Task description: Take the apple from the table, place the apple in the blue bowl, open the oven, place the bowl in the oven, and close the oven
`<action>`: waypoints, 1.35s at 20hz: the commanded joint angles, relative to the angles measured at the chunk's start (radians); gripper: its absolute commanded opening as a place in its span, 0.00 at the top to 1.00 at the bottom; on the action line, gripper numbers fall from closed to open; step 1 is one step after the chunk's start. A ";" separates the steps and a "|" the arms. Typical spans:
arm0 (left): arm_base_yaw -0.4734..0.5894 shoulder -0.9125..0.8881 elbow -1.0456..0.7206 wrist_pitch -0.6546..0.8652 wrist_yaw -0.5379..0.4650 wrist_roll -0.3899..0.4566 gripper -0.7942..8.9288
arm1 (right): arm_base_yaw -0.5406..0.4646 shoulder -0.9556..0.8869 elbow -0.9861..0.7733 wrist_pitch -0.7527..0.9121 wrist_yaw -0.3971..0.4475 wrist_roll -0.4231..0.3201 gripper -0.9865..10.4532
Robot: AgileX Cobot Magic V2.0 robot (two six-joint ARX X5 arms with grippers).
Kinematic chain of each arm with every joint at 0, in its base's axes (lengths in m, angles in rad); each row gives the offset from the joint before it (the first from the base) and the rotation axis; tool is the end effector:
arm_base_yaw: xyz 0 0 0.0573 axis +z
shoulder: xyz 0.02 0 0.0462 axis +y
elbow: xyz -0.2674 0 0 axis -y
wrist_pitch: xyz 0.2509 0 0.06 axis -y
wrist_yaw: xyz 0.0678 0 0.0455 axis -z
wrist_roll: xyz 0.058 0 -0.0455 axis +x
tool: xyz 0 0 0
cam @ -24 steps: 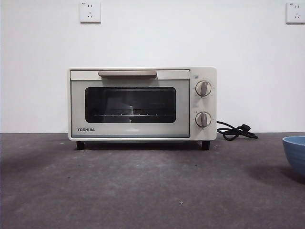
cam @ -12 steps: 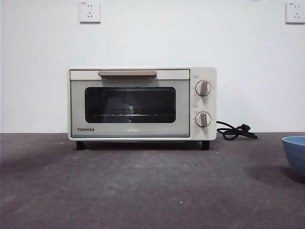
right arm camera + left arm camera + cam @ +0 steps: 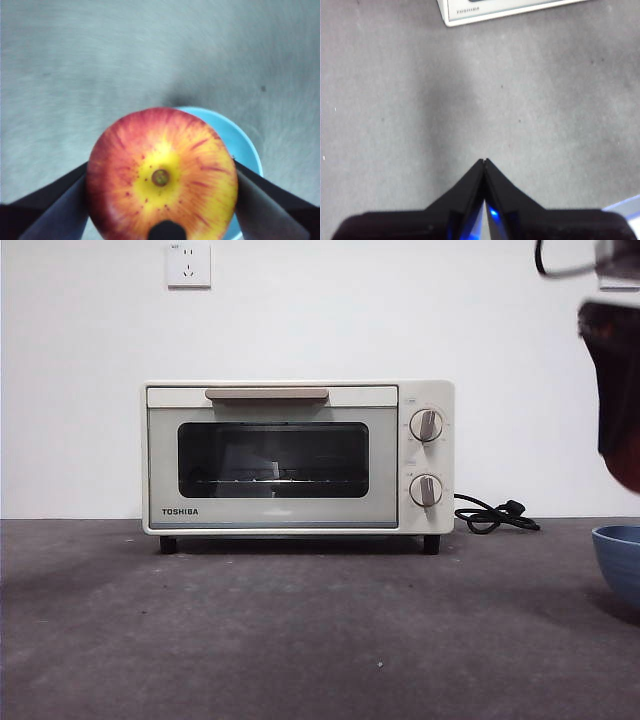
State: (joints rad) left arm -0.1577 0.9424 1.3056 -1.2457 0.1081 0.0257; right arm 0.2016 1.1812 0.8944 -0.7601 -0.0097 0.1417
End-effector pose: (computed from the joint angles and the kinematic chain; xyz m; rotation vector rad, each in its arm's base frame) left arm 0.1528 -0.0306 0.3681 0.0458 0.8815 -0.2596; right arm 0.2340 0.0484 0.2285 0.0277 1.0544 0.1172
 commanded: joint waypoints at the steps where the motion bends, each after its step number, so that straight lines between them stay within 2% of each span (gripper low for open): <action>1: -0.003 -0.002 -0.002 0.021 0.003 0.008 0.92 | -0.002 -0.006 -0.035 0.042 -0.010 0.036 0.92; 8: -0.003 0.010 -0.002 0.055 0.004 0.008 0.92 | -0.027 0.021 -0.159 0.134 0.006 0.061 0.92; 11: -0.003 0.021 -0.002 0.106 0.004 0.009 0.92 | -0.027 0.021 -0.161 0.145 0.014 0.065 0.87; 12: -0.003 0.028 -0.002 0.117 0.004 0.009 0.92 | -0.027 0.021 -0.161 0.149 0.014 0.065 0.78; 15: -0.003 0.055 -0.002 0.119 0.005 0.011 0.92 | -0.027 0.021 -0.161 0.150 0.013 0.065 0.37; 16: -0.003 0.064 -0.002 0.127 0.008 0.011 0.92 | -0.026 0.021 -0.161 0.151 0.013 0.064 0.26; 20: -0.003 0.098 -0.002 0.254 0.146 0.008 0.92 | -0.025 0.021 -0.161 0.152 0.013 0.064 0.24; 27: -0.006 0.203 -0.001 0.407 0.218 -0.001 0.92 | -0.025 -0.009 -0.101 0.099 0.009 0.064 0.25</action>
State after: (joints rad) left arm -0.1600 1.1435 1.3056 -0.8452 0.3252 0.0257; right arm 0.1749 1.1793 0.7853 -0.6735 0.0006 0.1993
